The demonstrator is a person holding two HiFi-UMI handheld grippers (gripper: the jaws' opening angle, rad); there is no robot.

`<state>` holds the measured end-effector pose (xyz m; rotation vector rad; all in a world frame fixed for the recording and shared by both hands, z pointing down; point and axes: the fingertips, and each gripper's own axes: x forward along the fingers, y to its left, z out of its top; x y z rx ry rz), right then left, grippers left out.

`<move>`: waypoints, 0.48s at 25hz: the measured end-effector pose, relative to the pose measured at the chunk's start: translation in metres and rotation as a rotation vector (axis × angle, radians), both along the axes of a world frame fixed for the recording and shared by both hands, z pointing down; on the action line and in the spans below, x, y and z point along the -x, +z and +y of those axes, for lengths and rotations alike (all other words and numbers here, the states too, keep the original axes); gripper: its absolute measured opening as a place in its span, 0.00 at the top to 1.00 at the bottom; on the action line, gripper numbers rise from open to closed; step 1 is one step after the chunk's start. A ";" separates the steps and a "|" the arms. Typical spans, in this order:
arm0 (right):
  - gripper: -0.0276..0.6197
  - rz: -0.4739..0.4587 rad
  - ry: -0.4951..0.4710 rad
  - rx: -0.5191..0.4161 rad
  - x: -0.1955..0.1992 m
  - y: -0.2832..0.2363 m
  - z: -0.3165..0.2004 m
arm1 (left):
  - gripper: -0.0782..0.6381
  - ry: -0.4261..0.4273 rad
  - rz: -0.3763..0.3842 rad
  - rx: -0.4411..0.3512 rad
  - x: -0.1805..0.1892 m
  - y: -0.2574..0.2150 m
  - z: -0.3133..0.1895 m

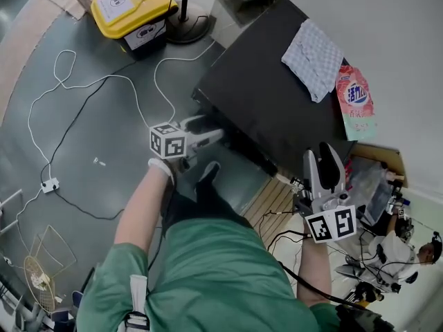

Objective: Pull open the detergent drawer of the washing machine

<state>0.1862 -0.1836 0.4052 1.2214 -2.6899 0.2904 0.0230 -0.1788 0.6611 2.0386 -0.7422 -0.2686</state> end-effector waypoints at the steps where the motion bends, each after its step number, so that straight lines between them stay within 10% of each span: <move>1: 0.72 0.006 0.002 0.002 -0.001 0.002 0.000 | 0.40 0.002 0.021 0.001 -0.001 0.001 -0.002; 12: 0.72 0.052 0.003 0.018 -0.002 0.010 0.005 | 0.32 0.008 0.258 0.024 -0.007 0.000 -0.021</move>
